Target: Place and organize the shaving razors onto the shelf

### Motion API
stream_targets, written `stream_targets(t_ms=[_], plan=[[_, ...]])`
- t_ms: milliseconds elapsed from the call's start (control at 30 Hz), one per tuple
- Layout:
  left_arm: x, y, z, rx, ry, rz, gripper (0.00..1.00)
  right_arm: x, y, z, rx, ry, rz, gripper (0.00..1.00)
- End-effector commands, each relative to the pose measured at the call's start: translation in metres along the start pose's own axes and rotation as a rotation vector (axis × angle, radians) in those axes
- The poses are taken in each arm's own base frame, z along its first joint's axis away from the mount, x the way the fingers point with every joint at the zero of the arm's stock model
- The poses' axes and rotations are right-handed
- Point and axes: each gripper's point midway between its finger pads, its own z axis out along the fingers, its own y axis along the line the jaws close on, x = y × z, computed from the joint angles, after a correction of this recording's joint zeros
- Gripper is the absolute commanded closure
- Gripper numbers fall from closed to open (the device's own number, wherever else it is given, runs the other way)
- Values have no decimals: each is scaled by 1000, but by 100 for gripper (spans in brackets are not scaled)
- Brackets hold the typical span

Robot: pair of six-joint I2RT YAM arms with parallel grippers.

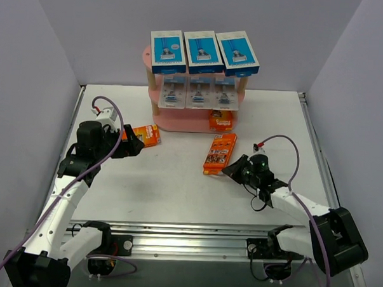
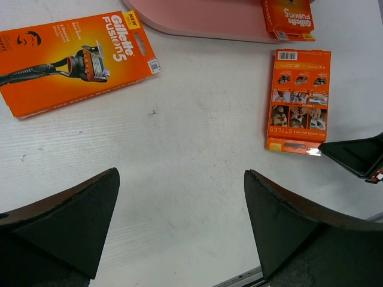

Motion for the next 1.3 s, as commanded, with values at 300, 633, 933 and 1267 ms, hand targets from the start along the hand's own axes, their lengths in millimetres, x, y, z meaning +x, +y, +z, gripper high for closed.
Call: stream_targets(t_ms=[300, 633, 933, 1267], plan=[[-11, -4, -3, 12, -41, 3, 6, -31, 45, -30, 40, 49, -233, 100], [-10, -5, -3, 17, -34, 2, 6, -47, 53, -56, 152, 98, -372, 100], [-10, -5, -3, 21, -33, 0, 6, -37, 54, -65, 179, 202, -485, 100], [-10, -5, -2, 22, -31, 0, 6, -28, 68, -63, 209, 240, -606, 100]])
